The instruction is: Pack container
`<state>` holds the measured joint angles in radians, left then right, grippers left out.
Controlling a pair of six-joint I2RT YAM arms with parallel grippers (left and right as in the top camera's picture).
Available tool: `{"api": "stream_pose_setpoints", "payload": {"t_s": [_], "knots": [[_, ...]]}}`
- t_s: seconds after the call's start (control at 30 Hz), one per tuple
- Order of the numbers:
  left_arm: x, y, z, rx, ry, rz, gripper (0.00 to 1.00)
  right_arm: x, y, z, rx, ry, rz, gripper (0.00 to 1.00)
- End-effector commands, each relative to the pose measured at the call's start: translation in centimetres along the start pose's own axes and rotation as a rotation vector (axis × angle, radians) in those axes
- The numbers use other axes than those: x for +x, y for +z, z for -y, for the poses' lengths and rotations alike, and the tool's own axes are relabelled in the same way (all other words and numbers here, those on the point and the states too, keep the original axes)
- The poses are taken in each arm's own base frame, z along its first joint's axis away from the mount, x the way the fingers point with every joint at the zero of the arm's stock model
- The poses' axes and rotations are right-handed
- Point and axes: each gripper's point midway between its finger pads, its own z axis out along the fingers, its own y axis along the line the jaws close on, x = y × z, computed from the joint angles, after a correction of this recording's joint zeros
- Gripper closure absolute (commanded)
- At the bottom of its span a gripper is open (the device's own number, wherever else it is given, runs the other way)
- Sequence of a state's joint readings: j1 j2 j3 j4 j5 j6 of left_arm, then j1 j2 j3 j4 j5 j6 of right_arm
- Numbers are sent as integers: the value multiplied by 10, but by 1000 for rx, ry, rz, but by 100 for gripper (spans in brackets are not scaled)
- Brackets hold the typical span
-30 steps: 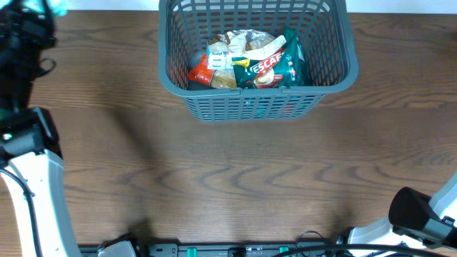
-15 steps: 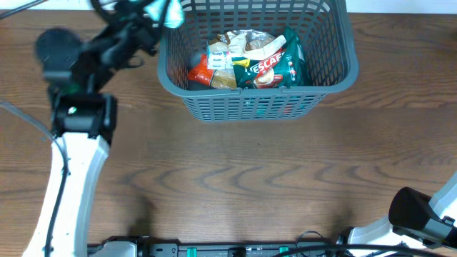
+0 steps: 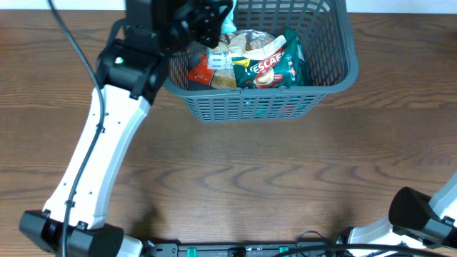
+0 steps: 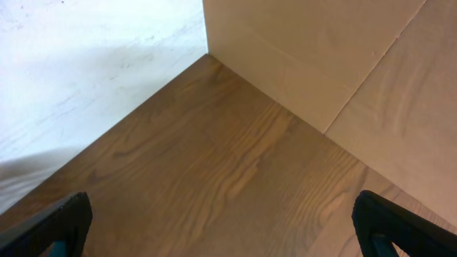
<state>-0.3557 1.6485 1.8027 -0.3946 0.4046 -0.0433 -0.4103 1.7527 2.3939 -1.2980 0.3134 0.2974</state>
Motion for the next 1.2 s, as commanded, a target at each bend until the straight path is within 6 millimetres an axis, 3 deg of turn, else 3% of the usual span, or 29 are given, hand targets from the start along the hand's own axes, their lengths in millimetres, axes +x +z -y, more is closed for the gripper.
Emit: {"api": "stream_pose_setpoints", "payload": {"t_s": [0.0, 0.27, 0.47, 0.53, 0.6, 0.63, 0.67, 0.8, 0.93, 1.07, 1.17], "knots": [[1, 10, -19, -133, 142, -20, 94, -2, -5, 5, 9, 19, 11, 1], [86, 57, -47, -172, 123, -282, 94, -2, -5, 5, 9, 19, 11, 1], [110, 74, -56, -173, 113, -337, 94, -2, -5, 5, 9, 19, 11, 1], [109, 74, -58, -189, 115, -337, 91, -2, -5, 5, 9, 19, 11, 1], [109, 73, -60, -198, 116, -336, 49, -2, -5, 5, 9, 19, 11, 1], [109, 73, -60, -198, 116, -336, 13, -2, -5, 5, 9, 18, 11, 1], [109, 73, -60, -198, 116, -337, 1, -2, -5, 5, 9, 19, 11, 1], [110, 71, -59, -199, 106, -343, 1, -2, -5, 5, 9, 18, 11, 1], [97, 60, -57, -210, 106, -316, 1, -2, -5, 5, 10, 19, 11, 1], [64, 25, -73, -355, 73, -239, 1, -2, -5, 5, 9, 18, 11, 1], [42, -16, -89, -485, 50, -190, 1, -2, -5, 5, 9, 19, 11, 1]]}}
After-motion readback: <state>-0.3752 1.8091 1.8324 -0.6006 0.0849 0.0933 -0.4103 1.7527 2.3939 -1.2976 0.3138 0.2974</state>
